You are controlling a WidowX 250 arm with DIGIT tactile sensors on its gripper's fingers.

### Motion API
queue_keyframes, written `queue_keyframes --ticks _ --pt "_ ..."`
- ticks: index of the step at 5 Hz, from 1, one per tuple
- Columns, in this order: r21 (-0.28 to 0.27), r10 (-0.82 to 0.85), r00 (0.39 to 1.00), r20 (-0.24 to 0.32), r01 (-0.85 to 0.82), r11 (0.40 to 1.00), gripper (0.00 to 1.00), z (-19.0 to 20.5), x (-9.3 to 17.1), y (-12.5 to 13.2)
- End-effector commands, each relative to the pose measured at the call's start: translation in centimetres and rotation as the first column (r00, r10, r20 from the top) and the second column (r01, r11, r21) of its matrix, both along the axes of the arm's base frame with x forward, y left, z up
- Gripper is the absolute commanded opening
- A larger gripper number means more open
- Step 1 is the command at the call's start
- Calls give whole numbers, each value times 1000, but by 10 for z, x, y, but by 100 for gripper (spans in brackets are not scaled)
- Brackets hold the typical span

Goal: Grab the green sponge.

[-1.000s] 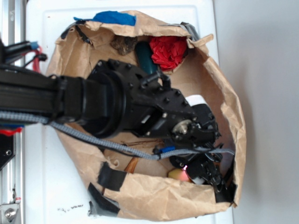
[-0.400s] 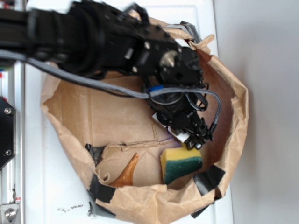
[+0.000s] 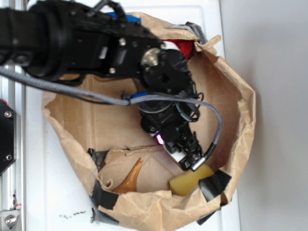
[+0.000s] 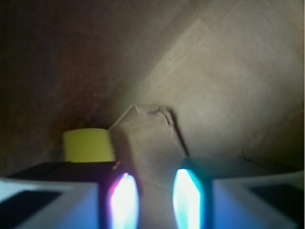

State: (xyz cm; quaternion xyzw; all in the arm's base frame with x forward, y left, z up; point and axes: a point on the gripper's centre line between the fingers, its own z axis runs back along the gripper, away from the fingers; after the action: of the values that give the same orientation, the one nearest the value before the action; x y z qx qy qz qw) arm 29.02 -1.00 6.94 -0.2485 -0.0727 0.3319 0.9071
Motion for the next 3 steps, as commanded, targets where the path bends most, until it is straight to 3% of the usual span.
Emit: queue_keyframes --ticks 1,3 --pt "3 -73 996 49 73 997 100 10 2 -24" --pt "-2 -47 998 52 47 999 100 6 14 -42"
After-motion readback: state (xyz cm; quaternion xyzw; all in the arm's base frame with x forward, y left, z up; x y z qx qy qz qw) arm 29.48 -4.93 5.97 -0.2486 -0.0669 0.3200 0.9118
